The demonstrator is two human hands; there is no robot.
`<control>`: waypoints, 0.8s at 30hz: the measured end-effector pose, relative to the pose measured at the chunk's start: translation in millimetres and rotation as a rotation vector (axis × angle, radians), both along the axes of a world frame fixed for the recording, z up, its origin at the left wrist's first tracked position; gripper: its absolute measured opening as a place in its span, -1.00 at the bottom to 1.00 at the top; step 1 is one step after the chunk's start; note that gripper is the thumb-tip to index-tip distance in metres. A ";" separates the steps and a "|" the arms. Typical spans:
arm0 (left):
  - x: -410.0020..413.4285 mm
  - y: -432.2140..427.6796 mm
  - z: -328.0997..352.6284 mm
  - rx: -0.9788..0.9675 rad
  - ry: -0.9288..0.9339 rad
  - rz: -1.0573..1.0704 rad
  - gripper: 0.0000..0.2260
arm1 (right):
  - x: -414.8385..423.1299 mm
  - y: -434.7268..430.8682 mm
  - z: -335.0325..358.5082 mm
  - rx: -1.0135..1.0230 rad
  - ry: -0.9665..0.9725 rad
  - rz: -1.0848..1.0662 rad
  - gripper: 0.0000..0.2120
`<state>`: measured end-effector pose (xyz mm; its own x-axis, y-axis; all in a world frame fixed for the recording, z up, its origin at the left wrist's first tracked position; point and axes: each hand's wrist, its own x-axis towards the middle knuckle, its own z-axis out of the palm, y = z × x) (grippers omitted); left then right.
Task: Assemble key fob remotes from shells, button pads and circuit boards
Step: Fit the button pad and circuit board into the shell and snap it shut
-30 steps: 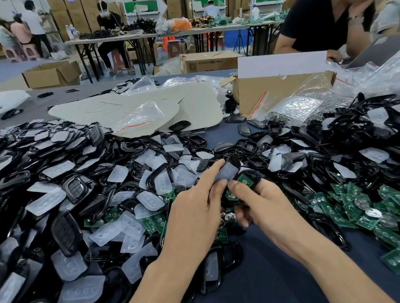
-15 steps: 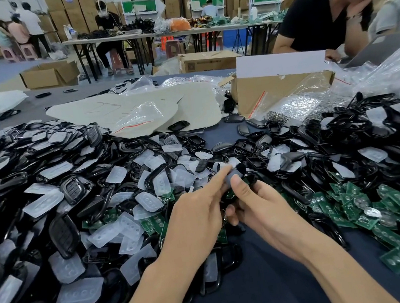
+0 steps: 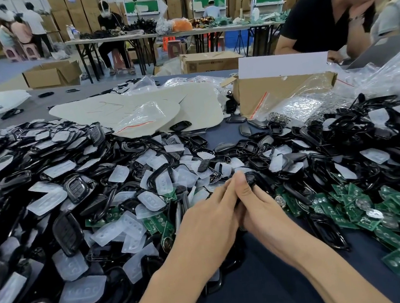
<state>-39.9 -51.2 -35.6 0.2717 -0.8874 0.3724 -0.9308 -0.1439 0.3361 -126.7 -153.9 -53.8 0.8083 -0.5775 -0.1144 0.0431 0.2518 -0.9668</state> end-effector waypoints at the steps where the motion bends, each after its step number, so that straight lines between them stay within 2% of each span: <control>1: 0.3 -0.5 0.4 -0.023 -0.013 0.012 -0.45 | 0.3 -0.4 1.5 0.004 -0.018 0.009 -0.05; 3: 2.0 0.3 1.1 -0.093 -0.002 0.029 -0.47 | 0.3 -1.1 4.7 -0.010 -0.073 0.037 -0.22; 5: 4.6 2.0 2.5 -0.126 0.004 0.059 -0.47 | 0.4 -1.8 7.3 -0.055 -0.124 0.003 -0.57; 7: 5.6 2.8 3.1 -0.122 -0.010 0.078 -0.49 | 0.8 -2.5 7.9 -0.091 -0.149 -0.064 -0.79; 10: 5.9 3.3 1.7 -0.139 0.052 0.083 -0.52 | 1.6 -2.5 8.2 -0.120 -0.168 -0.103 -0.82; 14: 7.1 3.2 -1.8 -0.166 0.289 0.050 -0.57 | -0.1 -4.7 8.6 -0.109 -0.191 -0.117 -0.79; 19: 8.7 0.3 -4.1 -0.169 0.397 0.012 -0.58 | -0.1 -6.9 7.8 -0.065 -0.214 -0.132 -0.76; 24: 6.6 -3.3 0.7 -0.236 0.774 -0.009 -0.67 | -2.9 -6.2 8.2 -0.159 -0.217 -0.139 -0.79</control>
<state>-33.4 -54.4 -34.8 0.5221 -0.8124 0.2595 -0.4228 0.0176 0.9060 -129.6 -160.1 -45.7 0.7163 -0.6809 0.1530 0.2766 0.0757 -0.9580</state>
